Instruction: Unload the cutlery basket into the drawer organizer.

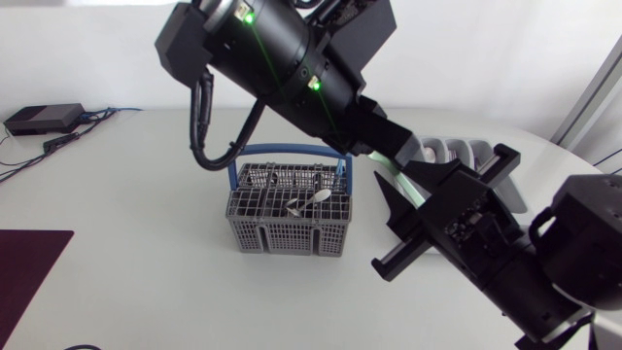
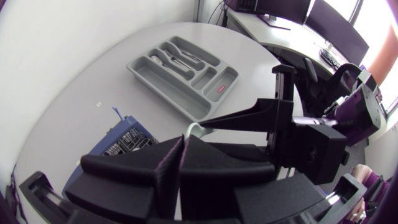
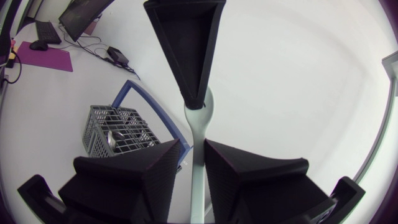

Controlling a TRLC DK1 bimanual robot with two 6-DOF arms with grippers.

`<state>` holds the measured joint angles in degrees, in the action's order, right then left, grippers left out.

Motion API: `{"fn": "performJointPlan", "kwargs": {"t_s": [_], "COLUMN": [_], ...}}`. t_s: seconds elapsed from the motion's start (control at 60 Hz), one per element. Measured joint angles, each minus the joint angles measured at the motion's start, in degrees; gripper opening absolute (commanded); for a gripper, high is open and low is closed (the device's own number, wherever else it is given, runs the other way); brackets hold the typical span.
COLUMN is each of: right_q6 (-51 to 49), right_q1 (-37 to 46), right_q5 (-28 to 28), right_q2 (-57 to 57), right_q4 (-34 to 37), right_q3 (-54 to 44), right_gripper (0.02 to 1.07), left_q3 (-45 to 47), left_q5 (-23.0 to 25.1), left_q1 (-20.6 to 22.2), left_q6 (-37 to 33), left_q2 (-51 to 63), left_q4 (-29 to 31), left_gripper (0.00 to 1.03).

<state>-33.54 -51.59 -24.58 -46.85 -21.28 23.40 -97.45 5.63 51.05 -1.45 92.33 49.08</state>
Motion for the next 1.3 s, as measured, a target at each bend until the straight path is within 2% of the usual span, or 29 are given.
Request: {"fn": "performJointPlan", "kwargs": {"t_s": [0.167,0.333,0.683,0.733,0.75,0.783,0.8,0.883,0.95,1.05,1.167,1.3], "right_q6": [-0.46,-0.85,-1.05,-1.05,-1.07,-1.07,-1.09,-1.29,-1.31,-1.62,-1.68,-1.7], "right_q1": [0.0,0.07,0.33,0.31,0.31,0.31,0.31,0.0,-0.13,-0.11,-0.07,2.21], "right_q5": [-0.79,-1.03,-1.44,-1.44,-1.44,-1.44,-1.44,-1.2,-1.18,-0.9,0.96,6.58], "right_q2": [-0.55,-1.29,-2.86,-3.02,-3.04,-3.06,-3.06,-3.26,-3.37,-3.1,-0.59,3.72], "right_q4": [0.0,-0.2,-1.05,-1.05,-1.05,-1.03,-1.01,-0.37,0.55,1.92,6.73,12.96], "right_q3": [0.0,0.09,0.33,0.39,0.44,0.48,0.48,0.5,0.5,0.5,0.48,0.48], "right_gripper": [0.25,0.15,0.14,0.14,0.14,0.14,0.14,0.14,0.14,0.14,0.15,0.15], "left_q3": [0.02,0.07,0.35,0.39,0.39,0.39,0.39,0.39,0.37,0.11,-1.31,-1.51], "left_q5": [-0.02,-0.04,-0.31,-0.33,-0.31,-0.28,-0.28,-0.02,0.13,0.13,0.13,0.13], "left_q1": [-0.28,-0.37,-0.44,-0.44,-0.44,-0.52,-0.52,-0.66,-1.16,-2.89,-5.75,-10.29], "left_q6": [0.0,0.0,0.0,0.0,0.0,0.0,0.0,0.0,0.22,0.42,0.39,-0.76], "left_q2": [0.42,0.44,0.46,0.46,0.46,0.46,0.46,0.42,0.39,0.26,-0.55,-2.49], "left_q4": [0.0,0.31,0.57,0.57,0.55,0.52,0.52,-0.44,-1.07,-1.81,-2.69,-3.1], "left_gripper": [0.2,0.2,0.21,0.29,0.36,0.42,0.51,0.78,0.89,0.95,0.95,0.95]}}
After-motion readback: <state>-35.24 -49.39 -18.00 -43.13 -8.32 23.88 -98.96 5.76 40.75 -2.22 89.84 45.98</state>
